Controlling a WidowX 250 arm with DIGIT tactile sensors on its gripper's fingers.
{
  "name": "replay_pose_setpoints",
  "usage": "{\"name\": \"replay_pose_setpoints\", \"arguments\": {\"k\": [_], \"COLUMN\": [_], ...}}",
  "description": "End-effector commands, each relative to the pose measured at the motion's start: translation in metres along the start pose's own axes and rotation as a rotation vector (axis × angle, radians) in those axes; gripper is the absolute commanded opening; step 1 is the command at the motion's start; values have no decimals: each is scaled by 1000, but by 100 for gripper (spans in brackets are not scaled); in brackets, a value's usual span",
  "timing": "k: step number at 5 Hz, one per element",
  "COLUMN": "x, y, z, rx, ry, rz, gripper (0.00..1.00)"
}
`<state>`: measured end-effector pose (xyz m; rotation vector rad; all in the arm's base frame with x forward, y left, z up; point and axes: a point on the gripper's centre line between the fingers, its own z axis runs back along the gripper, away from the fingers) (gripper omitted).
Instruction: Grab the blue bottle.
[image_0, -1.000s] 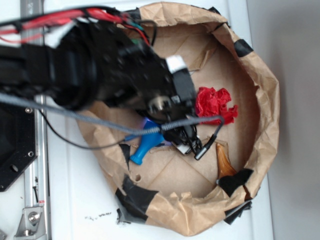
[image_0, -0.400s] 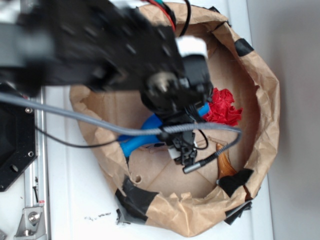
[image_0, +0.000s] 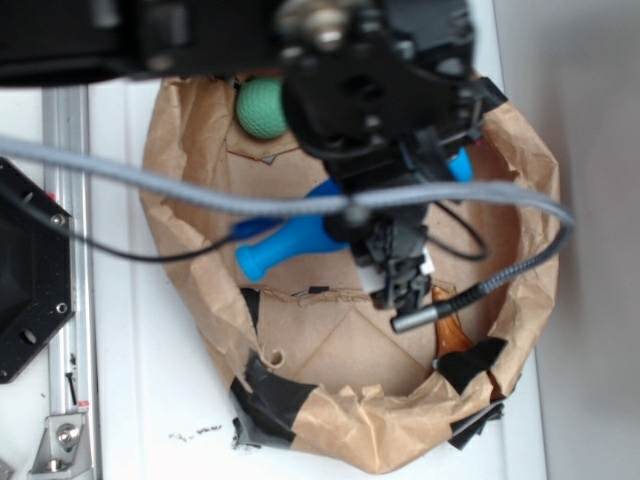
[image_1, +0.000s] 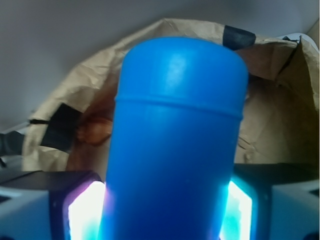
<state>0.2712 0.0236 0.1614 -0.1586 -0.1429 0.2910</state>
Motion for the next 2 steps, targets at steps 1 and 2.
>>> {"name": "replay_pose_setpoints", "arguments": {"k": [1,2], "x": [7,4], "y": [5,8], "z": [4,5], "rx": [49,68], "ry": [74,63], "rz": [-49,-2], "gripper": [0,0]}}
